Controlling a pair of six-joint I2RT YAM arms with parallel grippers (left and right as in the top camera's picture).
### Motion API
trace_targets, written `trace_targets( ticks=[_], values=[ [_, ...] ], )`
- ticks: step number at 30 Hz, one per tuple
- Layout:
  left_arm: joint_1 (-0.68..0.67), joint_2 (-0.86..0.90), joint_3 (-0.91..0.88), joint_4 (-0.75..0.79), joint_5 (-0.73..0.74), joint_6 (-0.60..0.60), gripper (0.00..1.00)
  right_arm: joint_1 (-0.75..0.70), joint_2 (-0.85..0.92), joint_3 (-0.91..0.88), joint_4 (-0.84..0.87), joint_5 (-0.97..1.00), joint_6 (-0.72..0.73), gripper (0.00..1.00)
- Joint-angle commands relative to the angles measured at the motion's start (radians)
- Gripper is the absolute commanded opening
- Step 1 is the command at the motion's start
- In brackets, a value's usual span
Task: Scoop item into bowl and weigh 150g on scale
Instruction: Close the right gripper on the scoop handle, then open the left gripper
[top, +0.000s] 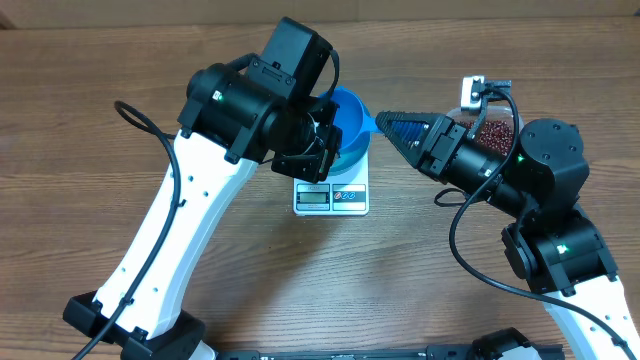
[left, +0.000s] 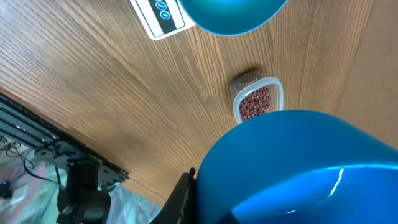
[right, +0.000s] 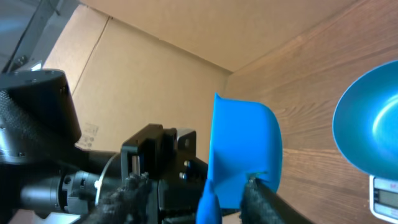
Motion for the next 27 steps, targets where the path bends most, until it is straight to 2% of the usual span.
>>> trace_targets(
  ticks=[1, 5, 13, 17, 27],
  values=[
    [-0.025, 0.006, 0.006, 0.005, -0.050, -0.013, 0.04, 0.007, 0.001, 0.018, 0.007, 0.020, -0.002, 0.44],
    [-0.048, 0.005, 0.006, 0.017, -0.088, -0.013, 0.04, 0.007, 0.001, 0.018, 0.006, 0.019, -0.001, 0.32],
    [-0.052, 0.005, 0.007, 0.016, -0.101, -0.013, 0.04, 0.007, 0.001, 0.018, -0.006, 0.019, -0.002, 0.25],
    [-0.051, 0.005, 0.006, 0.016, -0.101, -0.013, 0.04, 0.007, 0.001, 0.018, -0.013, 0.019, -0.002, 0.18],
    [-0.052, 0.005, 0.006, 0.024, -0.129, -0.013, 0.05, 0.007, 0.001, 0.018, -0.027, 0.019, -0.006, 0.18]
  ],
)
